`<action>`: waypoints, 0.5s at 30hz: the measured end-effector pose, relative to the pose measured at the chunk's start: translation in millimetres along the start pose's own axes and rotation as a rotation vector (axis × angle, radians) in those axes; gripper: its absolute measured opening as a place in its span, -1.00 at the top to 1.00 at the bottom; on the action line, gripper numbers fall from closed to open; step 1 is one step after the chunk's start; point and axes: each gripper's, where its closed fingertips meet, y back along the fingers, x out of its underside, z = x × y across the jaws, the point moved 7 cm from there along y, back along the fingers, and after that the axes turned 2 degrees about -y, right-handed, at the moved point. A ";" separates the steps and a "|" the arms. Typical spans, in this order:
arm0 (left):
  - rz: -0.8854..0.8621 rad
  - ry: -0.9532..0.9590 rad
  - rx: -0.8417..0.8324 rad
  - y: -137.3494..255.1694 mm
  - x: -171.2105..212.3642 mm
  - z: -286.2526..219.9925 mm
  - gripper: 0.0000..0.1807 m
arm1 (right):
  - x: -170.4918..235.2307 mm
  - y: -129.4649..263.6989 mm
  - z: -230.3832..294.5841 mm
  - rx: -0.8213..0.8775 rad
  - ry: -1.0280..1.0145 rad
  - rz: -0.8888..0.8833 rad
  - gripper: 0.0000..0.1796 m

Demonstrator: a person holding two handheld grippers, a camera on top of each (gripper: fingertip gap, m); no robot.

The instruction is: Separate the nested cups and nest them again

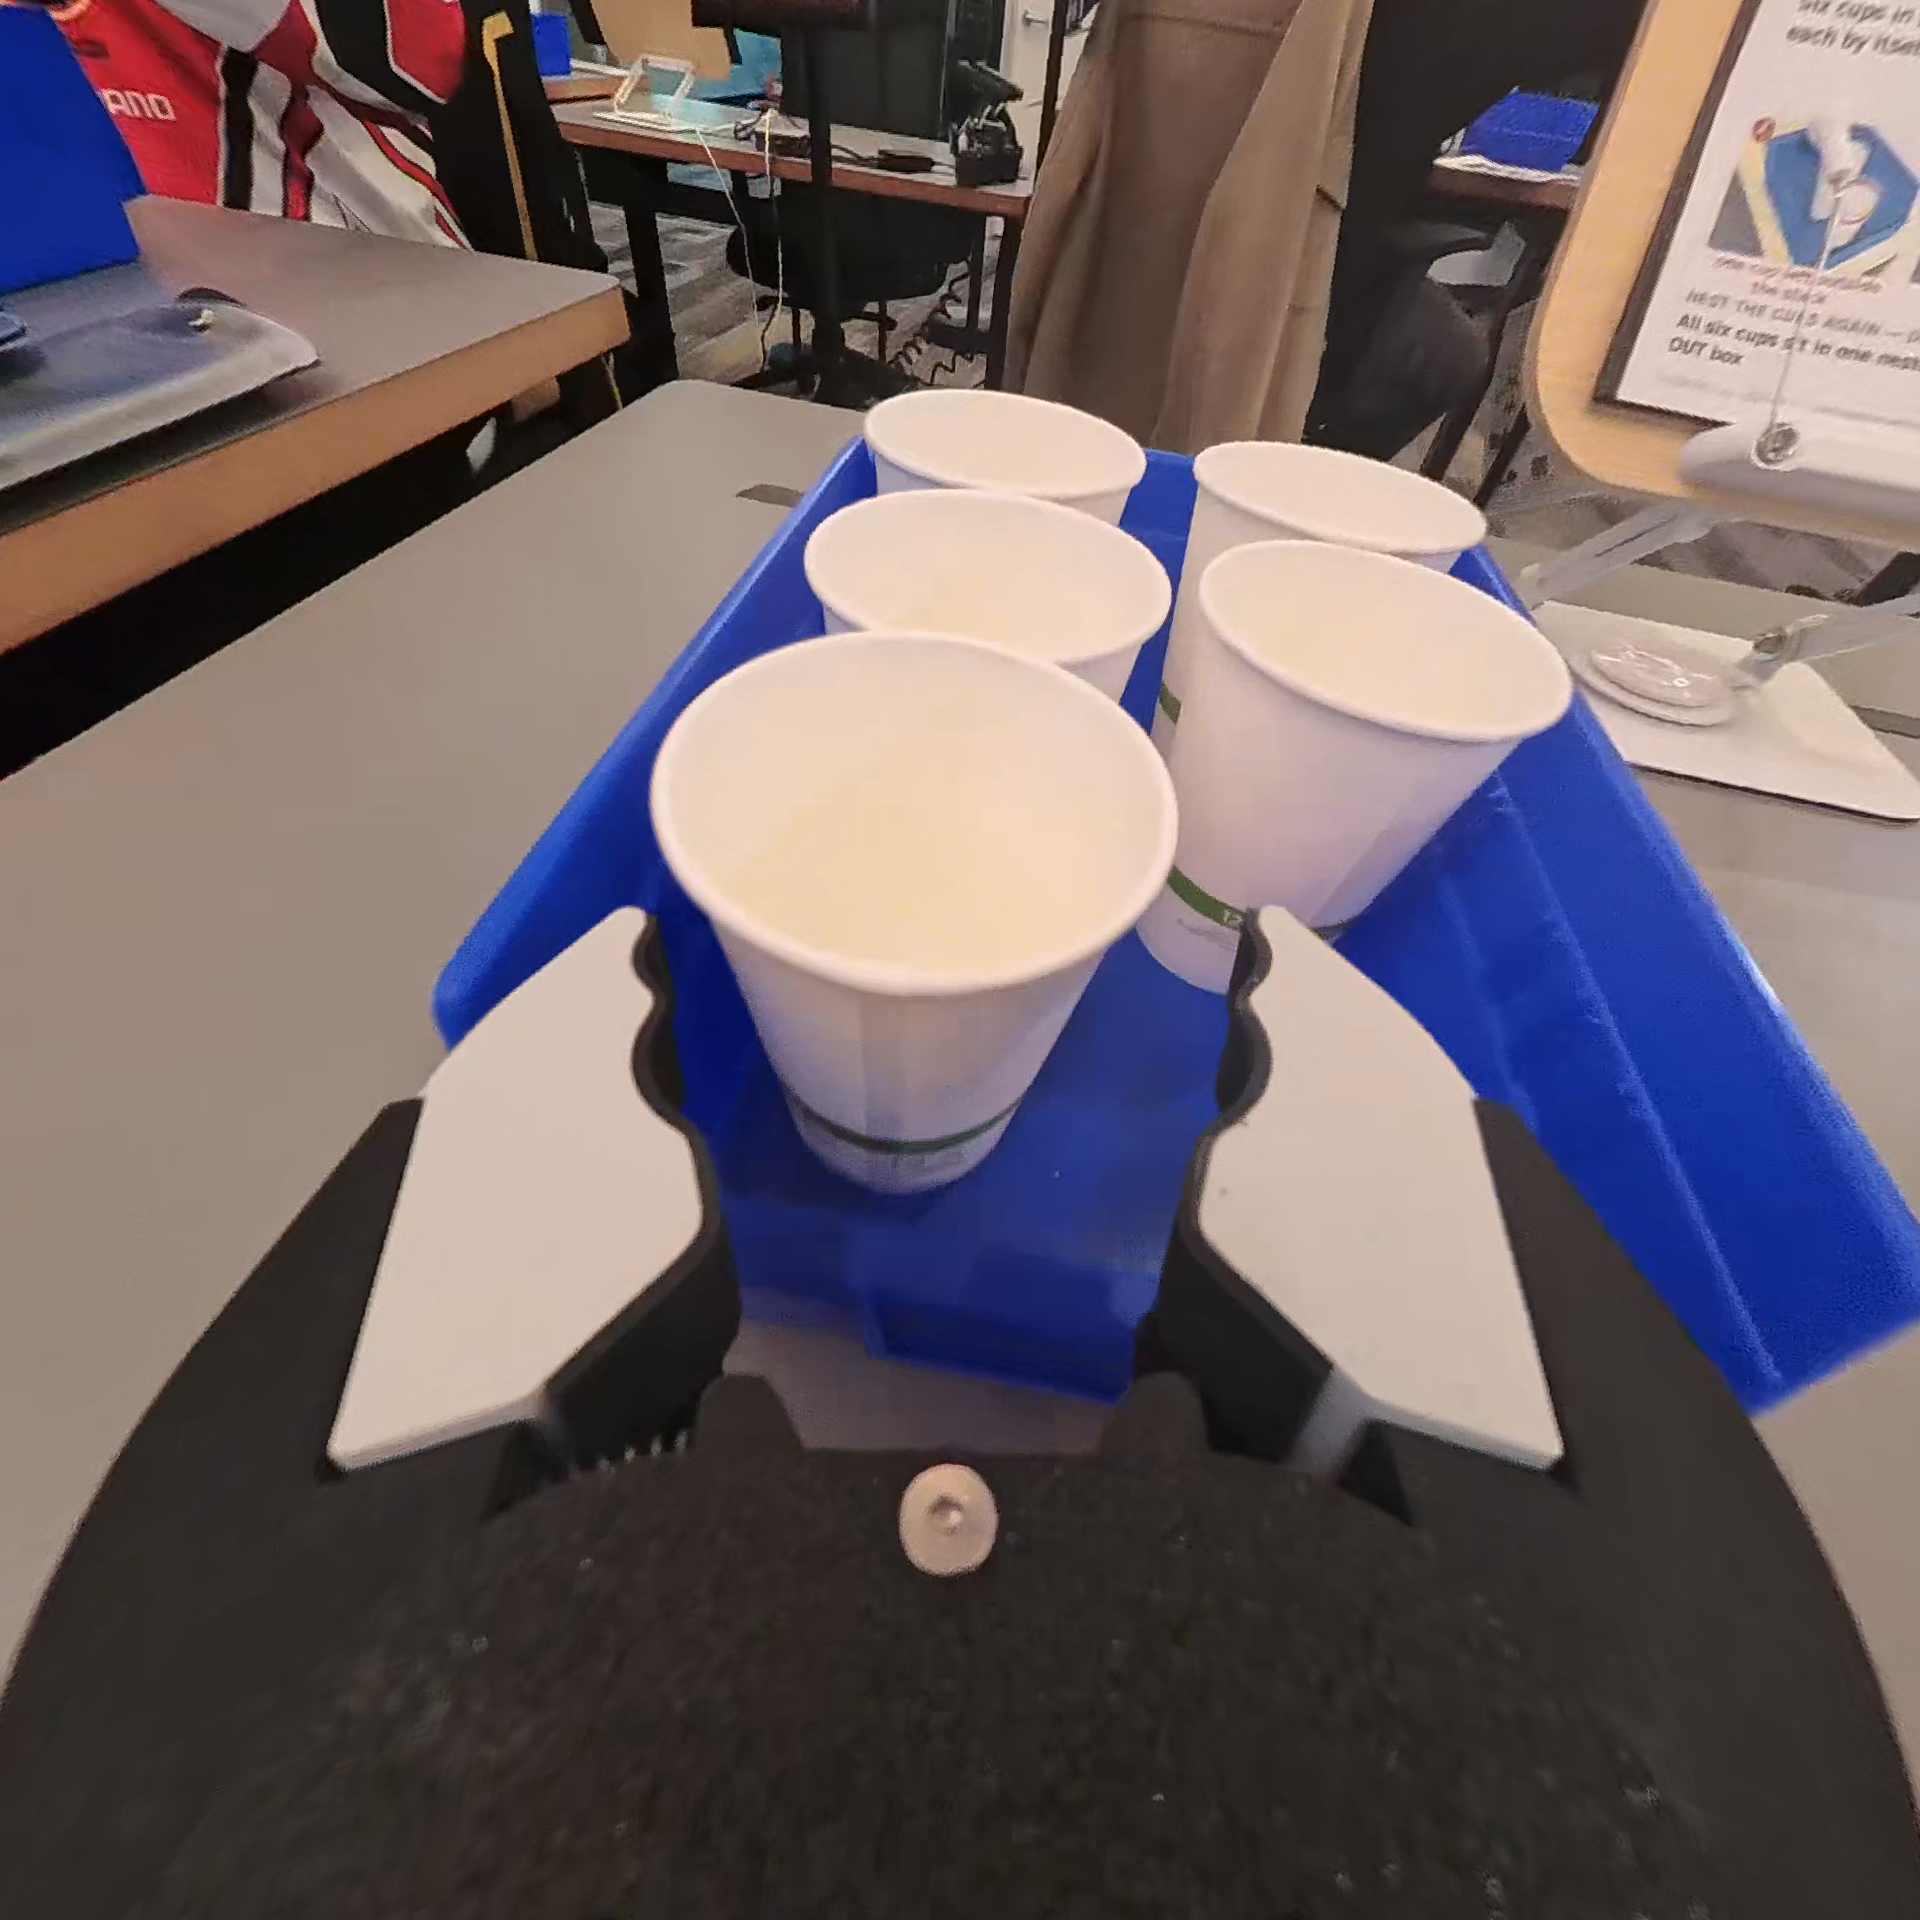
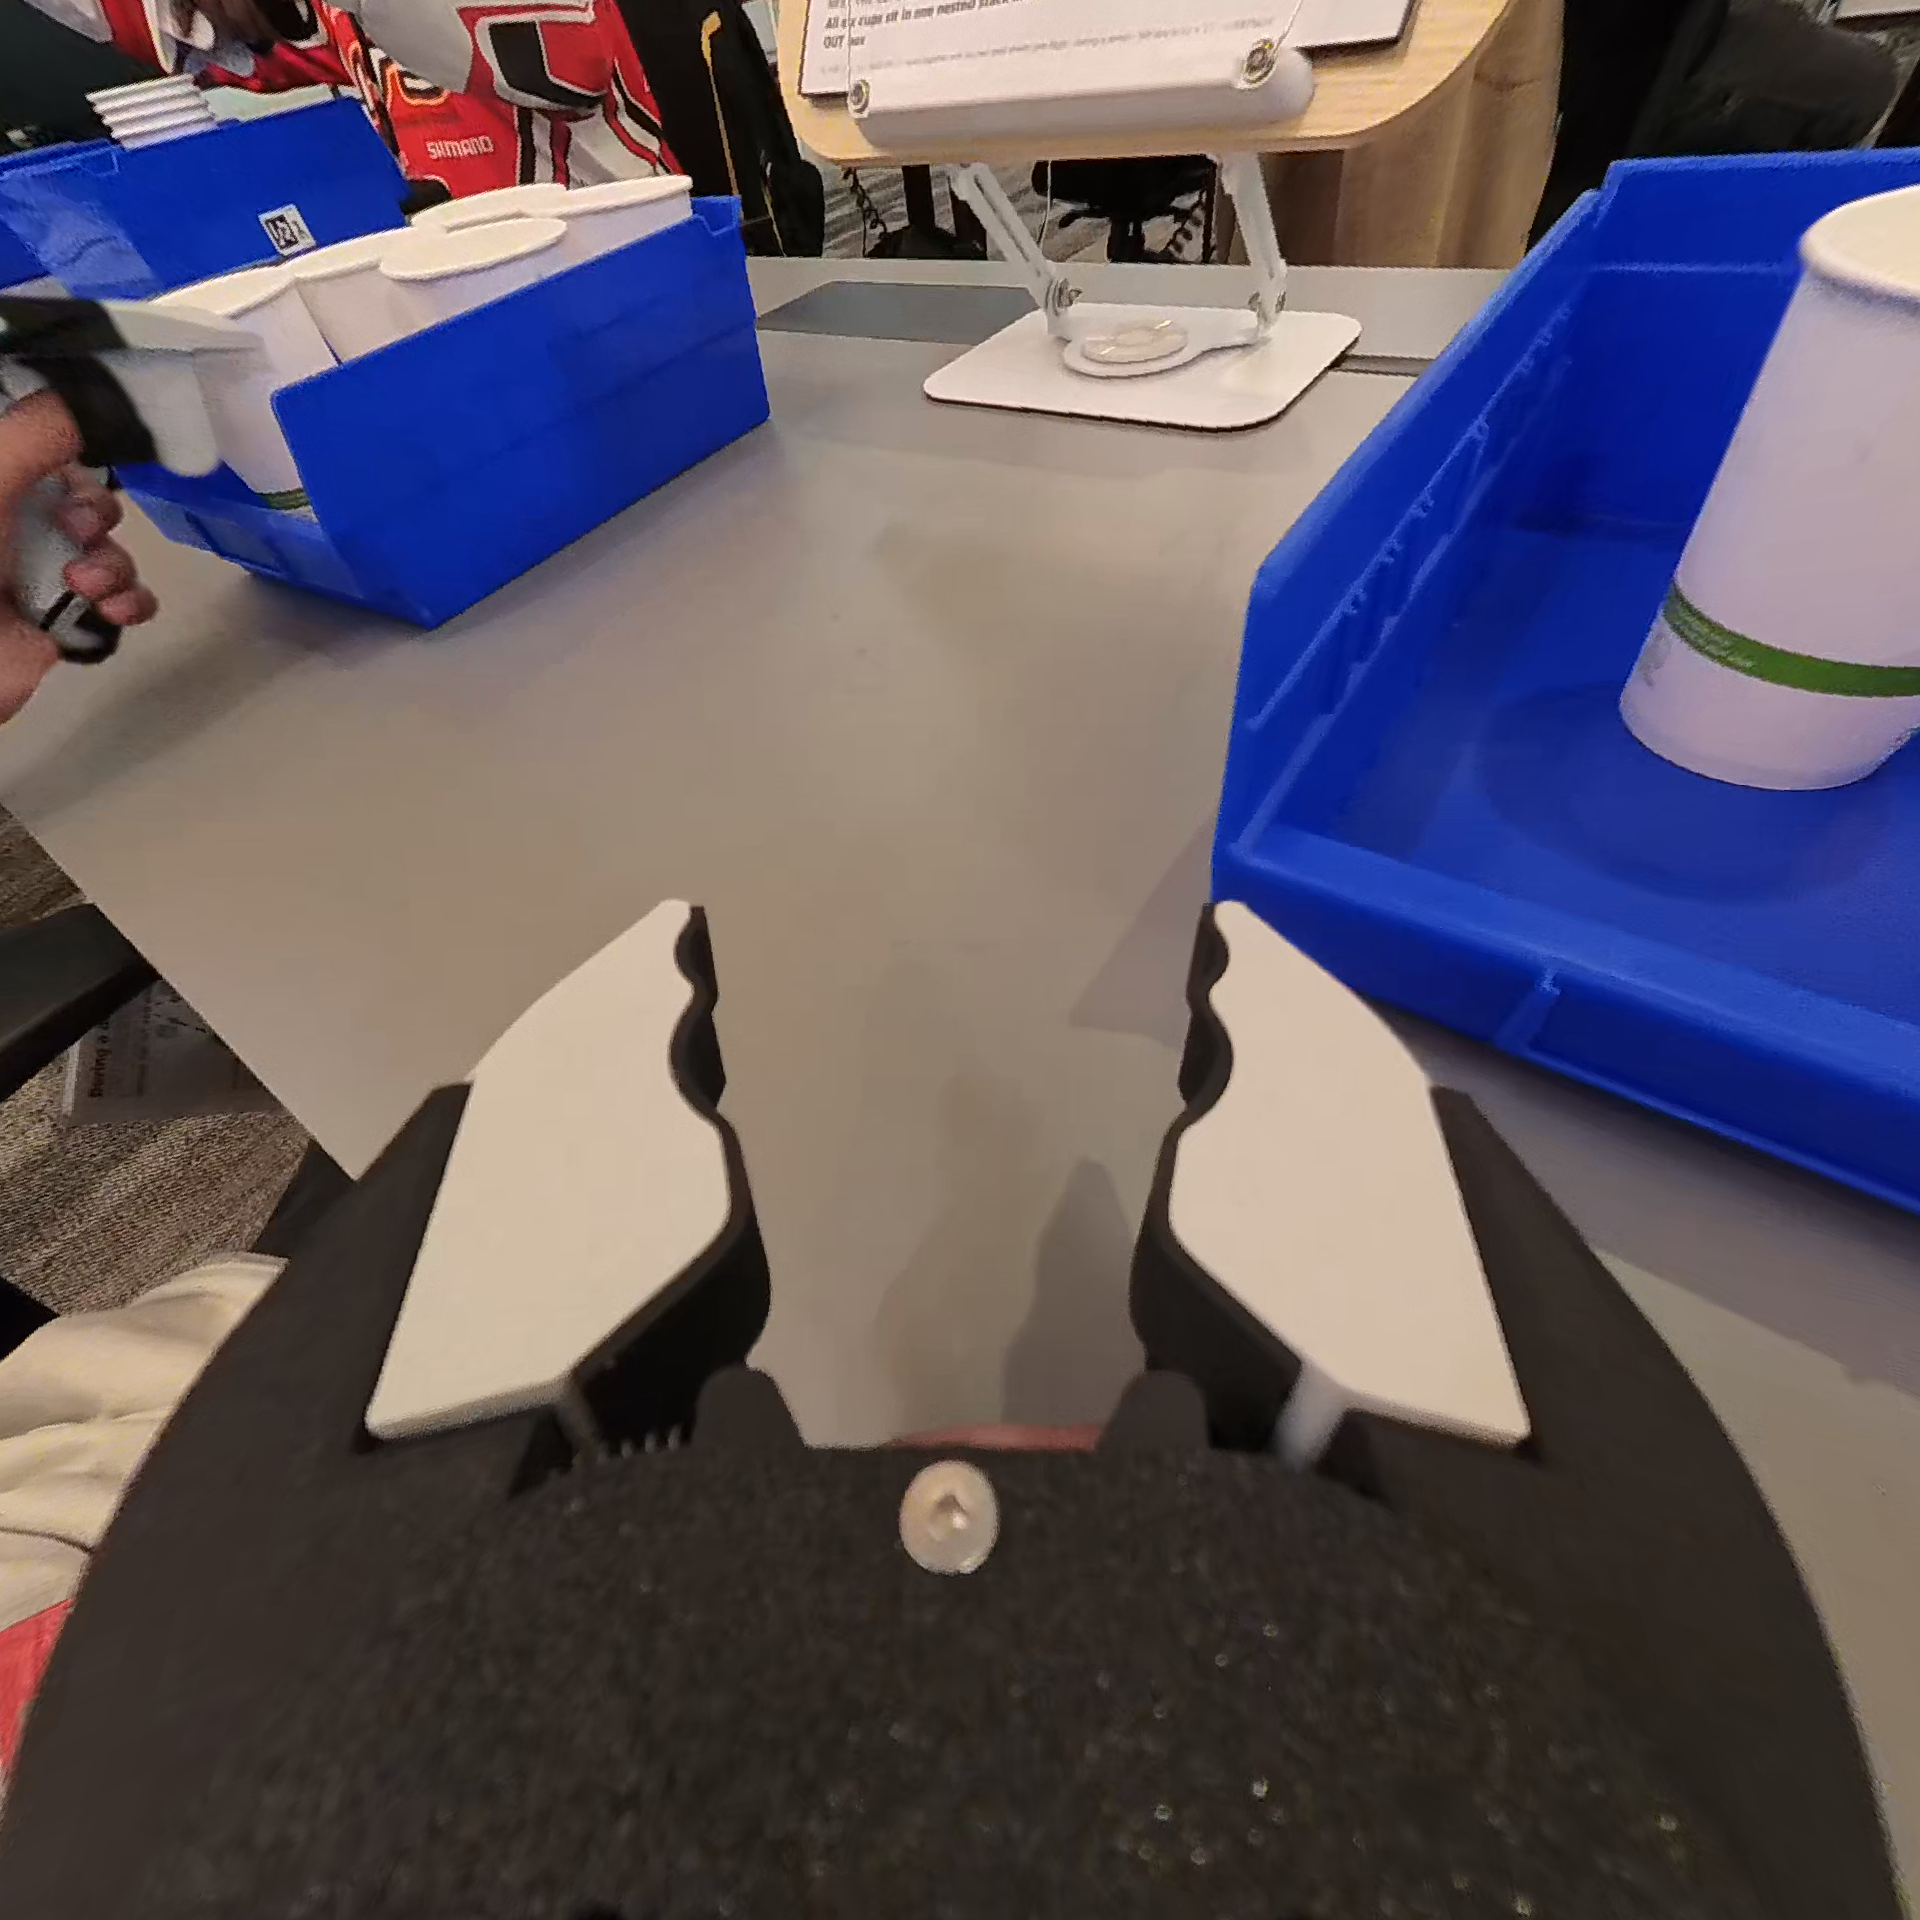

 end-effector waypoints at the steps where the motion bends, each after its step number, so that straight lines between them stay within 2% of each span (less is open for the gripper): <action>1: 0.005 -0.003 -0.003 -5.5 -1.3 -0.8 -0.12 | 1.1 -1.1 0.4 -0.005 -0.003 0.007 0.04; 9: 0.061 0.030 -0.021 -30.6 -2.0 5.7 -0.04 | 2.9 -3.3 5.0 -0.042 -0.027 0.022 0.08; 12: 0.074 0.028 0.028 -22.8 -3.0 5.4 -0.02 | 3.2 -2.4 7.0 -0.047 -0.027 0.019 0.08; 15: 0.041 0.012 0.092 1.9 -14.1 6.8 -0.02 | 0.7 0.0 8.4 -0.058 -0.018 0.006 0.09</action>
